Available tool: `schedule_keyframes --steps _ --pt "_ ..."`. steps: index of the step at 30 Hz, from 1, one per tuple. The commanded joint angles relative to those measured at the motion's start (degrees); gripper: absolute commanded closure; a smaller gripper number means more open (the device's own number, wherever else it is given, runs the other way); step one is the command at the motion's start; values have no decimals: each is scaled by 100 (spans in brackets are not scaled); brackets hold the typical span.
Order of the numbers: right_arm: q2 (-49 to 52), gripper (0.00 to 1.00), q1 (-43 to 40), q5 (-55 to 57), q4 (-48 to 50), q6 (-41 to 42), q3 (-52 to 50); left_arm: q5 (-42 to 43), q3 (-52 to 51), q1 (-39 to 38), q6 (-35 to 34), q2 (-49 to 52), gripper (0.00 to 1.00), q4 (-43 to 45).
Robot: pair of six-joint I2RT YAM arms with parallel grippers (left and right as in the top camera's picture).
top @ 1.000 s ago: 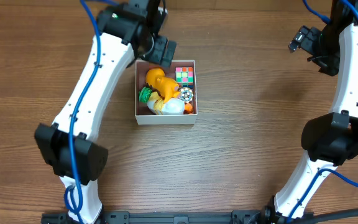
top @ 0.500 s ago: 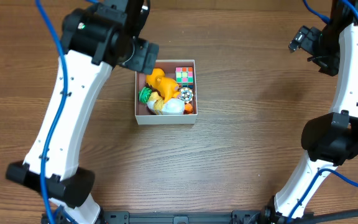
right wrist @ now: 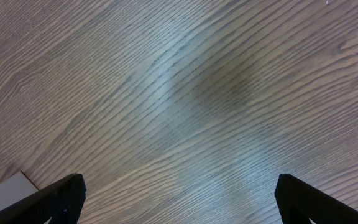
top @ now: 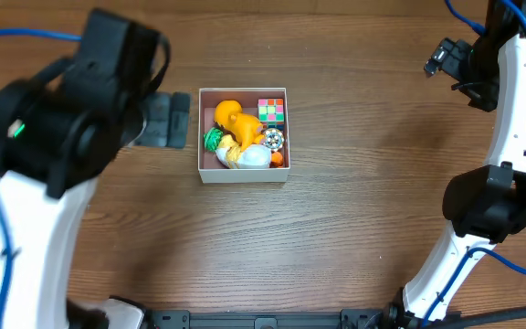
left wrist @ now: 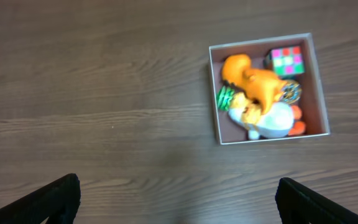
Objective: Pack container
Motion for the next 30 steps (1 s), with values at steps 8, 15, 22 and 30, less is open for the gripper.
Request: schedule_keyframes --steps 8,15,22,30 --pt "-37 0 0 -4 31 44 -4 693 -715 11 -190 -1222 0 -13" --pt "-37 0 0 -7 31 44 -4 813 -2140 11 -254 -2094 0 -13" --pt "-37 0 0 -4 31 44 -4 1495 -2680 11 -184 -2765 0 -13" --pt "-37 0 0 -4 31 44 -4 1438 -2702 11 -76 -3071 0 -13"
